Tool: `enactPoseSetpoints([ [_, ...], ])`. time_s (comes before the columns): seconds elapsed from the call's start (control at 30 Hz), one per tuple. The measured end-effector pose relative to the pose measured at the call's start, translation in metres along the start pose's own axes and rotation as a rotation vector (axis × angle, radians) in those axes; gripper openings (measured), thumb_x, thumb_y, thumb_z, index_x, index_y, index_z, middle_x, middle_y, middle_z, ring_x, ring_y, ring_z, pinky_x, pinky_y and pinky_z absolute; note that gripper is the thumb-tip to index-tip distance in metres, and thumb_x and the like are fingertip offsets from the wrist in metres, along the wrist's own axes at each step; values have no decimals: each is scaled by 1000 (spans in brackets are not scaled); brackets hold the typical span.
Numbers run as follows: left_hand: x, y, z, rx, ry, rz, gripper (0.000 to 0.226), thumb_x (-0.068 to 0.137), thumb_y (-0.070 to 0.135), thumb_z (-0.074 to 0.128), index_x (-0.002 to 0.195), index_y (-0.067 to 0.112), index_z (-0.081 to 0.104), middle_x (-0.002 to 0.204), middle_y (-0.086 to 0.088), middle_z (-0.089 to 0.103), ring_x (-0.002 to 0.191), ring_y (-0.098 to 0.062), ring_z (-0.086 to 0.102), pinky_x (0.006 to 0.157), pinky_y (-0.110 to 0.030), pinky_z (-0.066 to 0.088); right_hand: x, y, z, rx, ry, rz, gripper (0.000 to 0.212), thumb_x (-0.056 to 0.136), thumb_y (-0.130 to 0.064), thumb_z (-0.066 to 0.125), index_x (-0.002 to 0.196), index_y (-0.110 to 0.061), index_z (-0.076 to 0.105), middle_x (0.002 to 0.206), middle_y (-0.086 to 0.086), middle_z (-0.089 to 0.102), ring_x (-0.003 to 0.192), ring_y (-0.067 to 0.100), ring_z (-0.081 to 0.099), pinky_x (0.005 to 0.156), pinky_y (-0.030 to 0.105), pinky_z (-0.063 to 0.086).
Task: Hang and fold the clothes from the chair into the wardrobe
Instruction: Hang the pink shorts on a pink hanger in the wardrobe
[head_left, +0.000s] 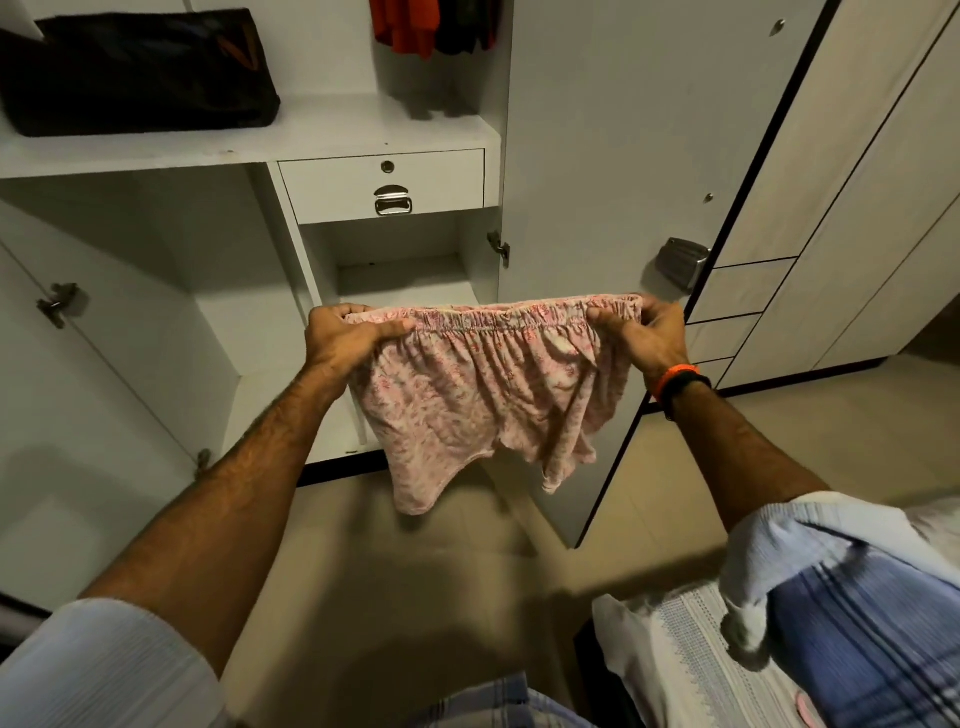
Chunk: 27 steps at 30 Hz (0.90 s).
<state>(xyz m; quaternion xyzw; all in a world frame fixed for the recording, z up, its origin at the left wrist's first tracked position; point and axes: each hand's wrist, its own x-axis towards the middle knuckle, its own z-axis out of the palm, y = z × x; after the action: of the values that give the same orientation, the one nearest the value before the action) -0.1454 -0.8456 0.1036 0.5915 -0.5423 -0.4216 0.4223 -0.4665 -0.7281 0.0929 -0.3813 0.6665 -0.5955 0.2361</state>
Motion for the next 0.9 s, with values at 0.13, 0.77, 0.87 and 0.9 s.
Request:
enactPoseSetpoints([
  [0.13,-4,-1,1,-123,-43,-74,58,49,27,97,92,-3,71,84,-5,76,75,-18,73,65,-27,60,-2,3,-2,-17,-20,13,23,79,-24,81,87,-5,71,86,6,74,76,18,68,67,31,56],
  [0.77,-27,-4,-5,2,-197,105,6,86,22,74,81,21,72,77,4,74,72,-15,69,74,-28,56,-22,-3,-14,27,-113,-19,13,89,-11,70,97,-3,73,90,6,72,74,9,67,68,23,55],
  [0.87,-32,2,-11,-197,-335,-25,3,89,12,69,87,11,72,77,1,76,74,-13,71,74,-26,59,-23,-11,-22,181,-192,84,12,87,-1,64,97,2,71,93,12,71,79,17,70,76,30,58],
  [0.9,-31,3,-12,-202,-337,-73,7,88,12,70,88,6,72,80,-3,76,78,-17,72,77,-30,59,-19,-11,-21,174,-180,125,12,86,-2,66,95,2,71,93,12,72,79,18,70,79,34,59],
])
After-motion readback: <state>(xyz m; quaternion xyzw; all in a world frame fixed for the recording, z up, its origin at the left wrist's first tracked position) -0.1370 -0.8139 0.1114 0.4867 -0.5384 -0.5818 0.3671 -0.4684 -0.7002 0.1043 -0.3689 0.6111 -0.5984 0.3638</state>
